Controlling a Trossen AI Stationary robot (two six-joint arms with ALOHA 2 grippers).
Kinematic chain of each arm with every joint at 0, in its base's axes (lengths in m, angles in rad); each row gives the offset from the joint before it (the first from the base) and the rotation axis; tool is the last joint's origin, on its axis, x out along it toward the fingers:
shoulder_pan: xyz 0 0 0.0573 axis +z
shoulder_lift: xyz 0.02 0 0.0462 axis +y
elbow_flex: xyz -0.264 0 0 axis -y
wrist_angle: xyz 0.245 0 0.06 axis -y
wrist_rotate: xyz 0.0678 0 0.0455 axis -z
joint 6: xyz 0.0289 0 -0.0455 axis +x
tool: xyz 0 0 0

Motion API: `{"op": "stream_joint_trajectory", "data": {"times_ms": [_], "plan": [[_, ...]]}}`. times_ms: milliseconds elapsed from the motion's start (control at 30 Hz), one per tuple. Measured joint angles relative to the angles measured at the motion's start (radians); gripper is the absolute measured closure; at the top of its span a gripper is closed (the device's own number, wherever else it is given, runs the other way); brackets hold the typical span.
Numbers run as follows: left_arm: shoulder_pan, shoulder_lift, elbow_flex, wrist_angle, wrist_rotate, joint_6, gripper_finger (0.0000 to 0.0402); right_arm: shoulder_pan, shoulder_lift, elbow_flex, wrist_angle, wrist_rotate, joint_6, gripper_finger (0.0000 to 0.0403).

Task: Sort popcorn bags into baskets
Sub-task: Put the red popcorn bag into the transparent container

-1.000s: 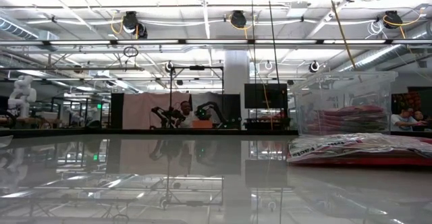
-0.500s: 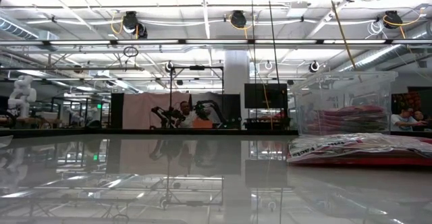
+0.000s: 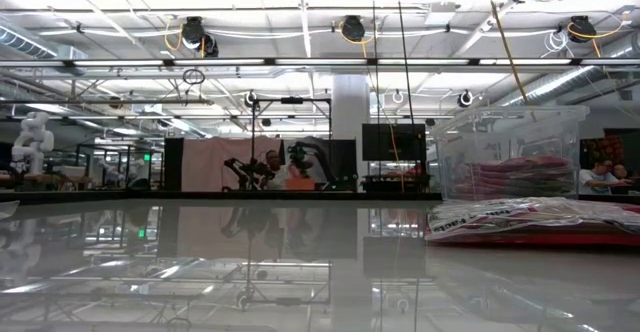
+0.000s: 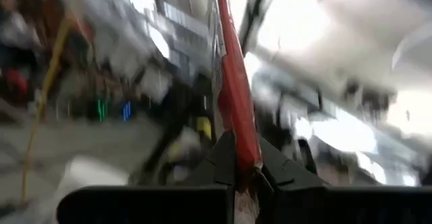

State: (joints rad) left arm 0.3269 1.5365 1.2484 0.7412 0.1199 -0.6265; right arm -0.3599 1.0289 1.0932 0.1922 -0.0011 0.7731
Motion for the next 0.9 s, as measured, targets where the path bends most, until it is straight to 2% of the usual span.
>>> {"op": "stream_joint_trajectory", "data": {"times_ms": [133,267,467,633,800,900], "plan": [[0.066,-0.093,0.0,-0.338,0.2,0.067,0.0382,0.016,-0.062,0.001,-0.169,-0.001,0.002,0.0233],[0.124,-0.181,0.0,-0.663,0.35,0.189,0.0381,0.066,-0.088,0.002,-0.283,-0.003,0.031,0.0215],[0.15,-0.256,0.0,-1.036,0.441,0.32,0.0387,0.139,-0.062,0.058,-0.484,-0.009,0.076,0.0214],[0.118,-0.262,0.0,-1.188,0.509,0.362,0.0381,0.162,0.046,0.179,-0.59,-0.045,-0.008,0.0214],[0.067,-0.257,0.0,-1.205,0.55,0.397,0.0387,0.14,0.232,0.353,-0.728,-0.18,-0.093,0.0214],[0.044,-0.249,-0.001,-1.217,0.547,0.407,0.0382,0.138,0.337,0.446,-0.839,-0.213,-0.168,0.0214]]}}
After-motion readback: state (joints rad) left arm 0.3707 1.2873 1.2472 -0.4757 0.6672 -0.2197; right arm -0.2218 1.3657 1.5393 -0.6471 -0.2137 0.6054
